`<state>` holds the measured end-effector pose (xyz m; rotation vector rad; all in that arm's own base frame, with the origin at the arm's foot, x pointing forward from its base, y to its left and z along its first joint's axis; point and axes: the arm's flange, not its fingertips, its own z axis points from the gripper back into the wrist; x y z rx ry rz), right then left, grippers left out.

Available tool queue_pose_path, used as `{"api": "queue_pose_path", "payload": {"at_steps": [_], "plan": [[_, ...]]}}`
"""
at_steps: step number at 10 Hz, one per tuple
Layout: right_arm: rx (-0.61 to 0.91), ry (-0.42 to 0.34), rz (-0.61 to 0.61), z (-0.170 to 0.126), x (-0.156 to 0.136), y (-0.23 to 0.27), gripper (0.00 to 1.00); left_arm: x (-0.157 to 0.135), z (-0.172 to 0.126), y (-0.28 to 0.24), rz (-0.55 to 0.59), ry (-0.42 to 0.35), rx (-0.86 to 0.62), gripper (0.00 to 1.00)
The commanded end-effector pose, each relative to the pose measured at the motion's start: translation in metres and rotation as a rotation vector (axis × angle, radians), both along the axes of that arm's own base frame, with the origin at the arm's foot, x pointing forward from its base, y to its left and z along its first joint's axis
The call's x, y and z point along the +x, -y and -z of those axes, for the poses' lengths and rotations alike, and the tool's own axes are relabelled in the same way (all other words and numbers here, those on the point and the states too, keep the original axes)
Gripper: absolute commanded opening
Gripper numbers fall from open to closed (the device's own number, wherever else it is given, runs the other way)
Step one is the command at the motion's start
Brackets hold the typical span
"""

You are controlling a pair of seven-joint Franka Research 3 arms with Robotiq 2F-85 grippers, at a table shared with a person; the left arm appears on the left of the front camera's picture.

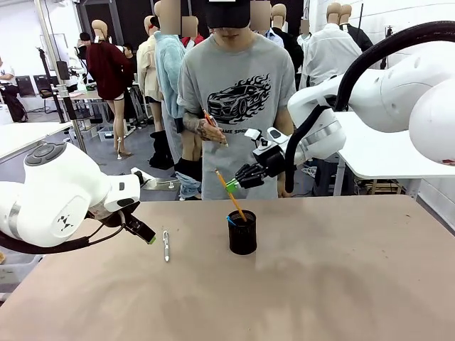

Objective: Place the pens into the pen holder.
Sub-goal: Pick up a writing instrument from the table and place it into the Pen holder.

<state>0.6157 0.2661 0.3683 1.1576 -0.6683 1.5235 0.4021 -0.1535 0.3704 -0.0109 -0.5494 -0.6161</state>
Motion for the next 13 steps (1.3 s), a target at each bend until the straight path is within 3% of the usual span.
{"api": "queue_pose_path", "payload": {"at_steps": [1, 3, 6, 7, 9, 11, 13], "plan": [[-0.031, -0.023, -0.019, 0.001, 0.008, -0.002, 0.00, 0.000, -0.001, -0.002, -0.005, 0.000, -0.006, 1.00], [-0.048, -0.035, -0.032, 0.007, 0.008, -0.005, 0.03, 0.000, -0.001, -0.002, -0.005, 0.000, -0.006, 1.00], [-0.050, -0.021, -0.032, 0.007, 0.001, 0.000, 0.58, 0.000, -0.001, -0.002, -0.005, 0.000, -0.006, 1.00], [-0.046, -0.009, -0.029, 0.006, -0.001, 0.004, 0.64, 0.000, -0.001, -0.002, -0.005, 0.000, -0.006, 1.00], [-0.035, 0.038, 0.027, -0.006, -0.014, 0.031, 0.64, 0.000, -0.001, -0.002, -0.005, 0.000, -0.006, 1.00], [-0.055, 0.112, 0.232, -0.031, -0.036, 0.088, 0.64, 0.000, -0.001, -0.002, -0.005, 0.000, -0.006, 1.00], [-0.120, 0.117, 0.397, -0.047, -0.056, 0.137, 0.64, 0.000, -0.001, -0.002, -0.005, 0.000, -0.006, 1.00]]}}
